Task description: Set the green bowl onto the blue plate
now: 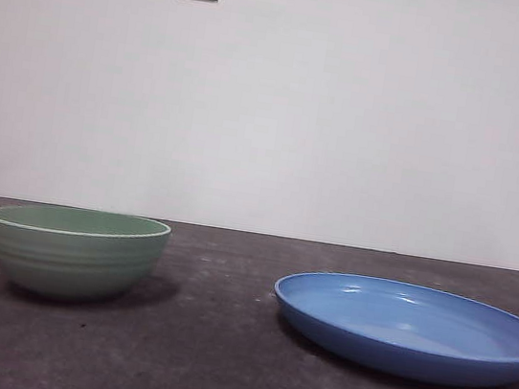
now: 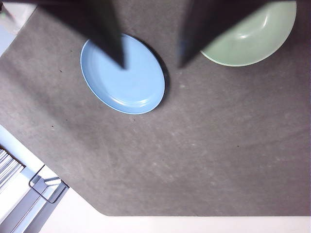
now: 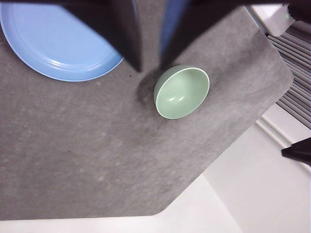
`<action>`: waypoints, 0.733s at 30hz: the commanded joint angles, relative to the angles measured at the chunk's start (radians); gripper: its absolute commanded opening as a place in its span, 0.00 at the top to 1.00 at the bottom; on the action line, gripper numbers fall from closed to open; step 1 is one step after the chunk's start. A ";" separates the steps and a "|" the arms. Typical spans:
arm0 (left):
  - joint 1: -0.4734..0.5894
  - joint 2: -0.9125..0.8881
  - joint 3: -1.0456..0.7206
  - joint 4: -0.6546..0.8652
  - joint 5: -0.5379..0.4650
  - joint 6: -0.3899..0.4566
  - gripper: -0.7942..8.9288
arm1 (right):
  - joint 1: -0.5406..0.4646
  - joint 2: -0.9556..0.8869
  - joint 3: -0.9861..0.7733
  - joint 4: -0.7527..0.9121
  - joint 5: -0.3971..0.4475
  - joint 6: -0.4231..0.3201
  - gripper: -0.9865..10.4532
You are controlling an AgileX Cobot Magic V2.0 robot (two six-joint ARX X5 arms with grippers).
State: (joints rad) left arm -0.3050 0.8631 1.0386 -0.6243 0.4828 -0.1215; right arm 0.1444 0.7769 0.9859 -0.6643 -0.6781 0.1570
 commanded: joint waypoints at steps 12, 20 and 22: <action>-0.002 0.022 0.023 -0.014 -0.001 0.008 0.28 | 0.004 0.006 0.018 0.005 -0.003 0.019 0.39; 0.056 0.156 0.023 -0.147 -0.117 0.010 0.28 | 0.004 0.005 0.018 0.005 -0.004 0.019 0.39; 0.082 0.208 0.023 -0.156 -0.119 0.018 0.28 | 0.004 0.006 0.018 0.005 -0.004 0.019 0.39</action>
State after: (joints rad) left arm -0.2276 1.0462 1.0409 -0.7853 0.3672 -0.1173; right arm 0.1444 0.7769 0.9859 -0.6674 -0.6788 0.1696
